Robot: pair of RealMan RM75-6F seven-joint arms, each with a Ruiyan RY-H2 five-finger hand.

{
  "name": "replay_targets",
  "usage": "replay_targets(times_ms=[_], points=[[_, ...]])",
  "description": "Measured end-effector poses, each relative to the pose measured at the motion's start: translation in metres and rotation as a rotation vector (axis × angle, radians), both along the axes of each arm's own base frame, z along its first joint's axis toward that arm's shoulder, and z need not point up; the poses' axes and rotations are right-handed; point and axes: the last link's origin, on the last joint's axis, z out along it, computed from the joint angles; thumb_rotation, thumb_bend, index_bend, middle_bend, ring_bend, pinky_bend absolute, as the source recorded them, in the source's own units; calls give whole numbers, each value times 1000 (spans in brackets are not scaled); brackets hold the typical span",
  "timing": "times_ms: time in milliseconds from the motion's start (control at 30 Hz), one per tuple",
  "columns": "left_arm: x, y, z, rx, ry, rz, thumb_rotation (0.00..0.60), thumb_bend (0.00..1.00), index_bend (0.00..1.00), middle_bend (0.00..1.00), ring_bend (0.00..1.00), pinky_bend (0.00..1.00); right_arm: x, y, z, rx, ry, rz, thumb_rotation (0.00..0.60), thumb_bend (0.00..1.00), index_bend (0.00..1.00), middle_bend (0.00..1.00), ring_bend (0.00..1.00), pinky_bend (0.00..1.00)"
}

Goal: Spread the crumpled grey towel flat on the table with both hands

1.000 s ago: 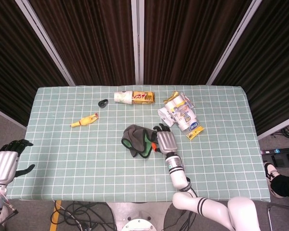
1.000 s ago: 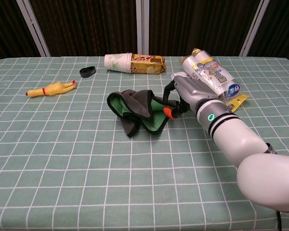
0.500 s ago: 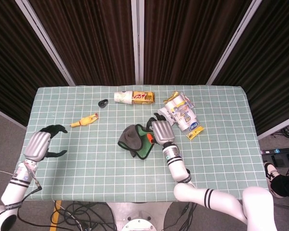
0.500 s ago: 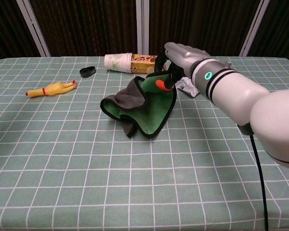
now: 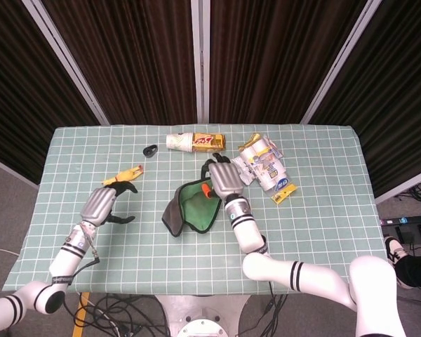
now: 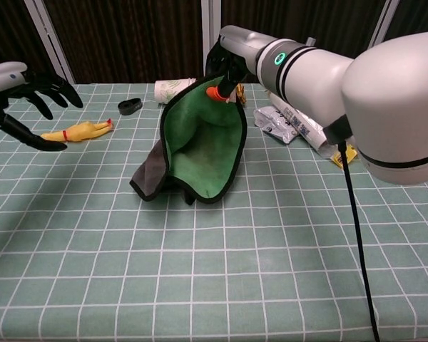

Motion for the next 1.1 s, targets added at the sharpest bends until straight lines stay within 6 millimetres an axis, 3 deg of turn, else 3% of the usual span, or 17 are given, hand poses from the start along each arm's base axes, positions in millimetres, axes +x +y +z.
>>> replay_targets(times_ms=[367,700,1100], points=[[23,-8,-28,-100,-3,38,599,55,335,292,242,322,22,-10,-3,-18,-10,4,600,365,799,294,85,148],[36,-12,-33,-75,6,61,390,5,335,292,241,331,48,-18,-16,-29,-14,-10,600,364,800,293,84,148],[30,-10,-30,-84,65,114,376,2,335,292,241,336,73,-24,-35,-31,-29,-45,600,364,800,293,85,148]])
